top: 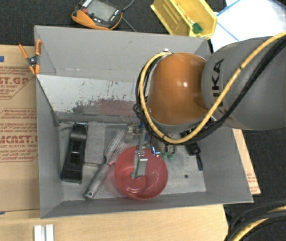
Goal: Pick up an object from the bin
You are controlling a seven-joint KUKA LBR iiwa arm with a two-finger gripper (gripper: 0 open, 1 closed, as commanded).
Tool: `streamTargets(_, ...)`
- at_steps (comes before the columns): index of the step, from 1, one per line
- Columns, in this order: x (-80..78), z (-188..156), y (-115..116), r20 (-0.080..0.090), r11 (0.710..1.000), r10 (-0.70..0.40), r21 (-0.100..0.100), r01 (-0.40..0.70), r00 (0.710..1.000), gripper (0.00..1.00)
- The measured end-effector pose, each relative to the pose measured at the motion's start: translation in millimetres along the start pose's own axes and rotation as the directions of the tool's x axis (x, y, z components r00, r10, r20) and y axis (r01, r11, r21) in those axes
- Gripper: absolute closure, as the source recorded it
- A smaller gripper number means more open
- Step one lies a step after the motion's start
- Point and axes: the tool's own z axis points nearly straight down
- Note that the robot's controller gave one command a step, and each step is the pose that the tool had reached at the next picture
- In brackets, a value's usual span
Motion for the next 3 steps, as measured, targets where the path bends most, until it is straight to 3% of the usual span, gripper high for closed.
streamTargets(1, -1.7, -3.3, -0.6, 0.007, 1.000, 0.001, -0.001, -0.001, 1.000, 0.00)
streamTargets(2, -12.2, 100.6, 20.5, 0.011, 0.908, -0.419, 0.003, 0.419, 0.908, 0.00)
streamTargets(3, -3.6, 45.3, 32.9, 0.013, 0.781, -0.625, 0.006, 0.625, 0.780, 0.00)
